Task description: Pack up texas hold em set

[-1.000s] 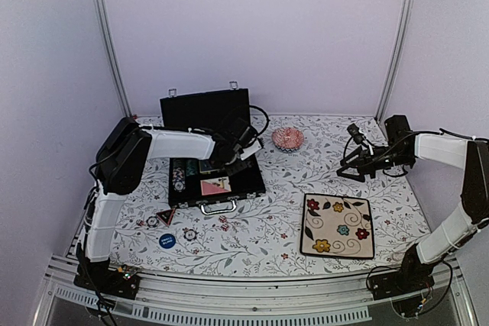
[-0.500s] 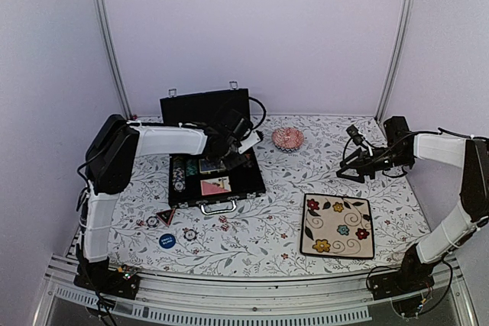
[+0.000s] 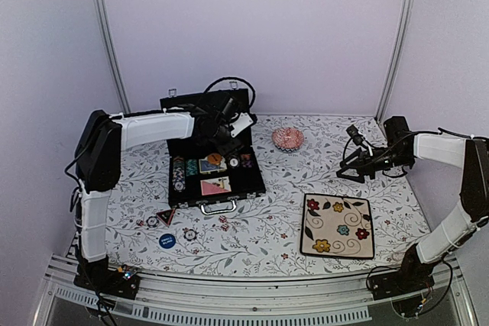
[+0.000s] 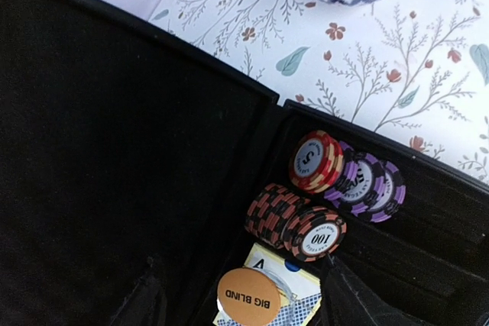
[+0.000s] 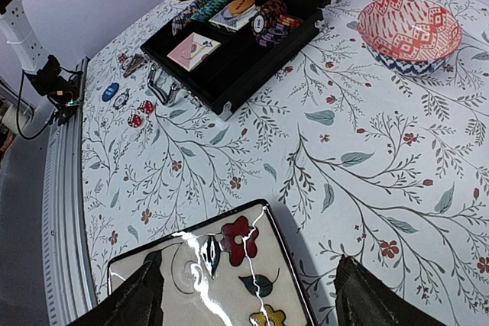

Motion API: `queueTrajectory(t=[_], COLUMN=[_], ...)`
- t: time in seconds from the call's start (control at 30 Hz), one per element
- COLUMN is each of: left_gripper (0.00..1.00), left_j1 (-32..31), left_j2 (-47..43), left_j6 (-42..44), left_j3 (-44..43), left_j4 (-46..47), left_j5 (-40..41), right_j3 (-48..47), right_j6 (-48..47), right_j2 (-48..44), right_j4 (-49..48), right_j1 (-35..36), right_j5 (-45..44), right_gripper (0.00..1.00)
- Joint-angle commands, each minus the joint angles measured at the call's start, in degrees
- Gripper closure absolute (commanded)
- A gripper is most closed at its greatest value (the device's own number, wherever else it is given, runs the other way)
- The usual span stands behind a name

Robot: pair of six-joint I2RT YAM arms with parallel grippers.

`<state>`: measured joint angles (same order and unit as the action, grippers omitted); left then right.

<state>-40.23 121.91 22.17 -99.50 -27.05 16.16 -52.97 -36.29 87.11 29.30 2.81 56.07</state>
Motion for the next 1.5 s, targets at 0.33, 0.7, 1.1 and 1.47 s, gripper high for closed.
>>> queueTrajectory(t=[0.33, 0.7, 1.1, 1.47], left_gripper=[0.28, 0.27, 0.28, 0.28], left_j1=[2.1, 2.2, 2.3, -0.5], left_j2=[7.2, 10.9, 10.5, 2.7], left_j6=[1.5, 1.6, 1.0, -0.4], left_j3=[-2.5, -4.2, -5.4, -2.7], left_j4=[-4.4, -1.1, -2.3, -9.7], left_j5=[-2.7, 5.5, 3.3, 2.7], right_j3=[-1.7, -1.8, -1.9, -2.1], right_j6=[-1.1, -1.2, -1.3, -1.6], right_j2=[0.9, 1.6, 1.9, 1.9], right_j4=[1.0, 1.3, 1.5, 1.9], right_j1=[-0.3, -0.3, -0.3, -0.3], right_j5=[0.5, 0.4, 0.4, 0.8], right_gripper=[0.23, 0.23, 0.23, 0.22])
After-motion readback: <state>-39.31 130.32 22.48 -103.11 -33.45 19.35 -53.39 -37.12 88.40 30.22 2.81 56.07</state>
